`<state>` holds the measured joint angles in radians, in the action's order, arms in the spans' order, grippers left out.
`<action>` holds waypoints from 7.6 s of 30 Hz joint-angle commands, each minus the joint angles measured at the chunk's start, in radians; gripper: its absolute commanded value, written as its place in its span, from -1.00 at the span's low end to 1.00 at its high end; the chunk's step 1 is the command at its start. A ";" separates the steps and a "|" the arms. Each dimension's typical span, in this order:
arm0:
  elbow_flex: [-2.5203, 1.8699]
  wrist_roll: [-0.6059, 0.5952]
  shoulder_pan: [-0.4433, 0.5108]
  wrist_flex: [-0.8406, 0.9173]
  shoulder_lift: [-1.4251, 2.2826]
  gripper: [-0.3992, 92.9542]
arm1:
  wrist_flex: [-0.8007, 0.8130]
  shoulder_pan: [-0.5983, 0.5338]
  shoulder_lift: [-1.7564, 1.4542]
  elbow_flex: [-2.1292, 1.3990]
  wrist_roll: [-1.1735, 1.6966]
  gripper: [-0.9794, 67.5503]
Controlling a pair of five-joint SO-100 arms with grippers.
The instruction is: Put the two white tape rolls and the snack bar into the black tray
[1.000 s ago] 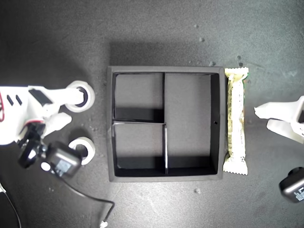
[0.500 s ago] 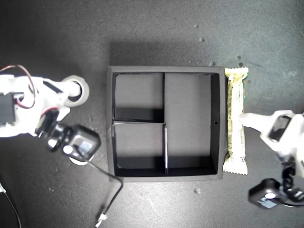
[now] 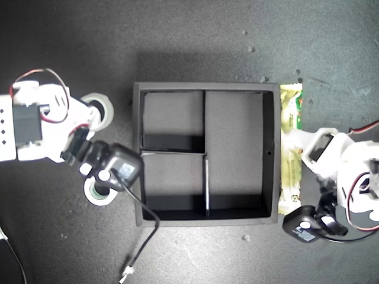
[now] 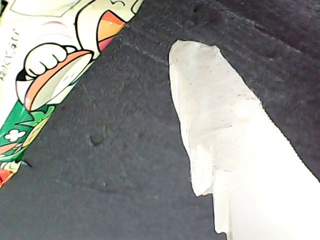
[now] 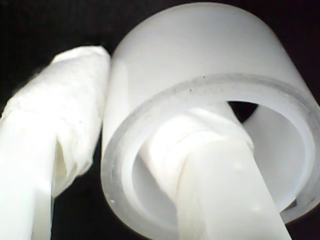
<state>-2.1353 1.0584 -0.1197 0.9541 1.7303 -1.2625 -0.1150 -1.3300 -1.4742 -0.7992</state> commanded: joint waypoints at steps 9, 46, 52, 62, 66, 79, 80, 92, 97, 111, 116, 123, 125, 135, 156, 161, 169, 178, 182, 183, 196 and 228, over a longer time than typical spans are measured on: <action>-0.003 0.014 0.020 0.063 0.150 -0.99 | -0.067 -0.005 0.009 0.158 0.161 -0.39; 0.574 -0.075 0.129 0.350 0.035 -0.99 | -0.445 0.021 0.179 0.775 0.077 -0.93; 0.839 -0.126 0.120 0.360 -0.227 -0.99 | -0.239 0.014 0.190 0.787 0.083 -0.92; 1.502 -0.153 0.098 0.661 -0.719 -0.99 | -0.155 -0.080 0.393 1.106 0.149 -0.93; 2.005 -0.156 0.092 0.882 -1.022 -0.99 | -0.120 -0.100 0.393 1.100 0.178 -0.93; 1.911 -0.118 0.066 0.881 -0.985 -0.99 | -0.074 -0.071 0.393 0.922 0.235 -0.87; 1.890 -0.114 0.067 0.881 -0.969 -0.95 | -0.081 -0.069 0.393 0.913 0.233 -0.78; 1.471 -0.058 0.086 0.881 -0.624 -0.60 | -0.321 -0.092 0.393 0.985 0.293 -0.19; 1.523 -0.060 0.120 0.881 -0.646 -0.54 | -0.442 -0.080 0.393 1.080 0.290 -0.22; 1.391 0.040 0.193 0.881 -0.407 -0.63 | -0.538 0.012 0.305 1.149 0.275 -0.33; 1.178 0.153 0.285 0.879 -0.186 -0.62 | -0.538 0.064 0.048 1.015 0.213 -0.33; 0.862 0.342 0.488 0.643 -0.058 -0.61 | -0.537 0.178 -0.538 0.520 0.074 -0.33; 0.736 0.393 0.523 0.549 -0.021 -0.60 | -0.529 0.209 -0.692 0.371 0.015 -0.44; 0.133 0.603 0.637 0.049 0.184 -0.61 | -0.282 0.199 -1.166 -0.285 -0.183 -0.57; -0.017 0.598 0.624 -0.158 0.164 -0.63 | -0.161 0.187 -1.238 -0.520 -0.253 -0.70; -0.051 0.615 0.627 -0.204 0.146 -0.64 | -0.166 0.187 -1.239 -0.525 -0.262 -0.70; -0.071 0.664 0.627 -0.216 0.084 -0.67 | -0.173 0.192 -1.255 -0.534 -0.276 -0.77; -0.046 0.632 0.515 -0.075 0.115 -0.99 | -0.017 0.222 -1.482 -0.859 -0.373 -0.97; 0.236 0.503 0.457 0.236 0.169 -0.99 | 0.086 0.222 -1.612 -1.046 -0.425 -0.97; 0.331 0.460 0.446 0.296 0.153 -0.99 | 0.101 0.225 -1.649 -1.089 -0.439 -0.97; 1.942 0.207 0.423 0.879 -0.873 -0.99 | 0.198 0.265 -2.019 -1.519 -0.538 -0.98; 1.003 0.256 0.359 0.867 -0.029 -0.79 | 0.189 0.302 -2.019 -1.649 -0.611 -0.98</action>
<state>-0.8299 1.3300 0.2976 1.8162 1.3284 -1.0339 0.1825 -3.3410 -3.1124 -1.3668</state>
